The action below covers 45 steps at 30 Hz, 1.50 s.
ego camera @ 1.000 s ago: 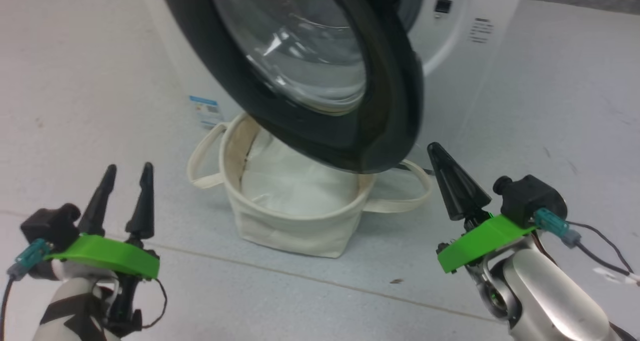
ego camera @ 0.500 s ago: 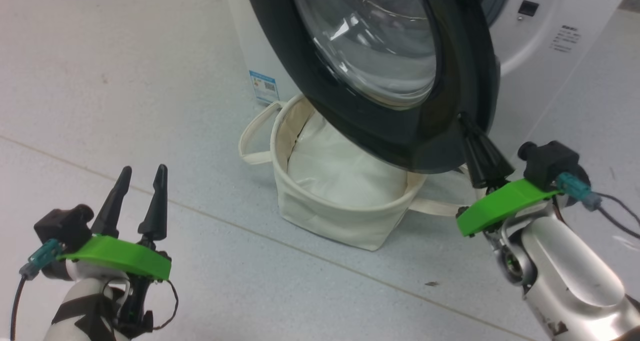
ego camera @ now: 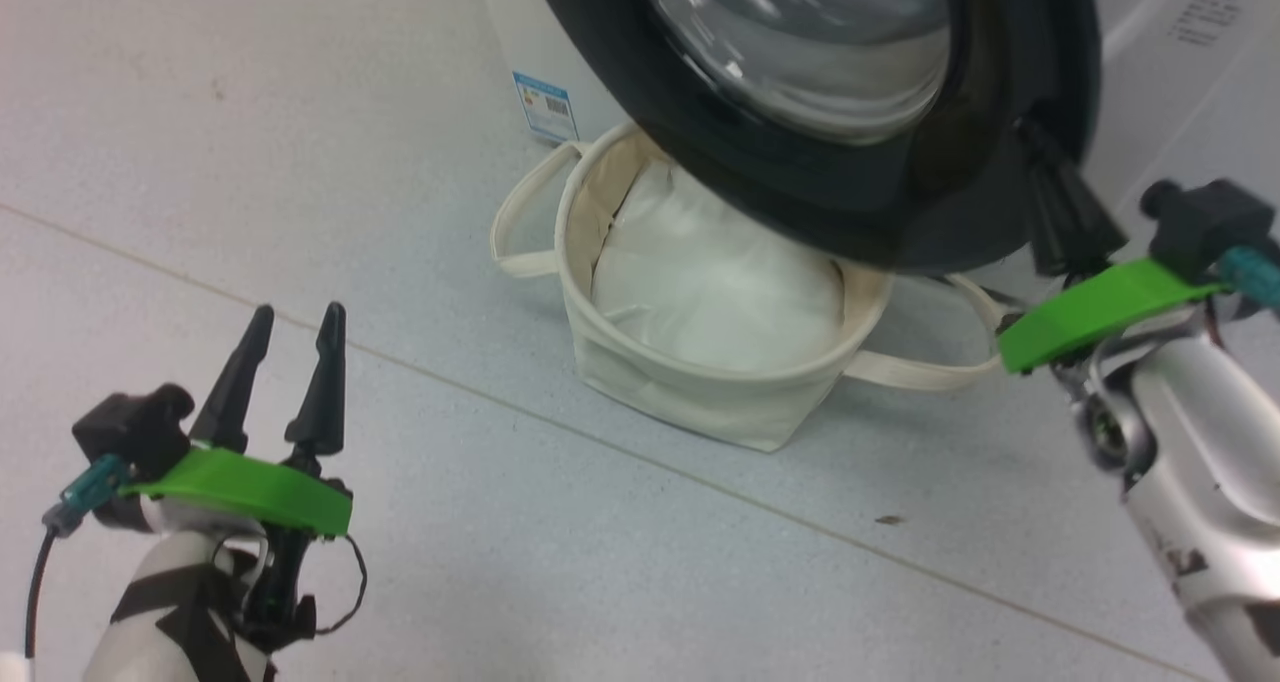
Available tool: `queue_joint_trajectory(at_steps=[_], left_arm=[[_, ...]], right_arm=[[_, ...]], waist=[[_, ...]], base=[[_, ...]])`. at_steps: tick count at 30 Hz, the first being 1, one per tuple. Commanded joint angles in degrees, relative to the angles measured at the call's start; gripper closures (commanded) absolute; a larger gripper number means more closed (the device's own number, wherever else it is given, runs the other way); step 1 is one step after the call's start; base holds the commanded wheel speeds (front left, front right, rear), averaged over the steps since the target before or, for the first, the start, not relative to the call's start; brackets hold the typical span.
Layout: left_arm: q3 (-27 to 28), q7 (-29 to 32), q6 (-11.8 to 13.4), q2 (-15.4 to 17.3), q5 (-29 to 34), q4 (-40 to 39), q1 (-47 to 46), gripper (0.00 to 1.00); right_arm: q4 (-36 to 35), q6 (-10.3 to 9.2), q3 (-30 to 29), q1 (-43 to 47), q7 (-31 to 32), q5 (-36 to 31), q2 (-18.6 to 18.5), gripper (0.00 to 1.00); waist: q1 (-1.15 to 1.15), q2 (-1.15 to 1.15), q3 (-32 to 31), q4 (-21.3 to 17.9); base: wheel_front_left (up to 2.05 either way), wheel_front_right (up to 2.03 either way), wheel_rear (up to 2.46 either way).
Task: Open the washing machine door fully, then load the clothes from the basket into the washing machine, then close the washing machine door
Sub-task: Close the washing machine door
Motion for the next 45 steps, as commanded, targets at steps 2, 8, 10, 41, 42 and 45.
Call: queue_joint_trajectory(at_steps=[2, 8, 10, 41, 42, 45], left_arm=[[2.3, -0.7, -0.3, 1.7, -0.3, -2.3, -2.8, 0.0], [2.4, -0.7, -0.3, 1.8, -0.7, -3.4, -3.9, 0.0], [2.4, -0.7, -0.3, 2.1, -0.8, -4.0, -4.4, 0.0], [4.6, -0.7, -0.3, 2.2, -0.7, -6.2, -4.2, 0.0], [4.5, -0.7, -0.3, 2.3, -0.7, -6.0, -4.0, 0.0], [4.3, -0.7, -0.3, 2.8, -0.7, -5.1, -3.3, 0.0]], right_arm=[[-1.2, -0.01, -0.9, -3.2, -0.3, -0.4, -1.9, 1.0], [-0.2, -0.01, -2.7, -8.6, -0.3, -0.6, -4.6, 1.0], [0.1, -0.01, -2.9, -11.2, -0.3, -0.7, -5.5, 1.0], [-0.5, -0.01, -3.2, -10.9, -0.3, -1.7, -2.1, 0.0], [-0.7, -0.01, -3.9, -9.6, -0.3, -1.4, -1.5, 0.0], [-1.4, -0.01, -5.2, -4.9, -0.3, -0.3, 0.6, 0.0]], waist=[[-0.01, 0.0, 2.0, 0.1], [-0.01, 0.0, 6.4, 0.5], [-0.01, 0.0, 8.7, 0.6], [-0.01, 0.0, 6.1, -6.0], [-0.01, 0.0, 5.2, -6.5], [-0.01, 0.0, 2.4, -7.9]], base=[[0.0, 0.0, 0.0], [0.0, 0.0, 0.0], [0.0, 0.0, 0.0], [0.0, 0.0, 0.0], [0.0, 0.0, 0.0], [0.0, 0.0, 0.0]])
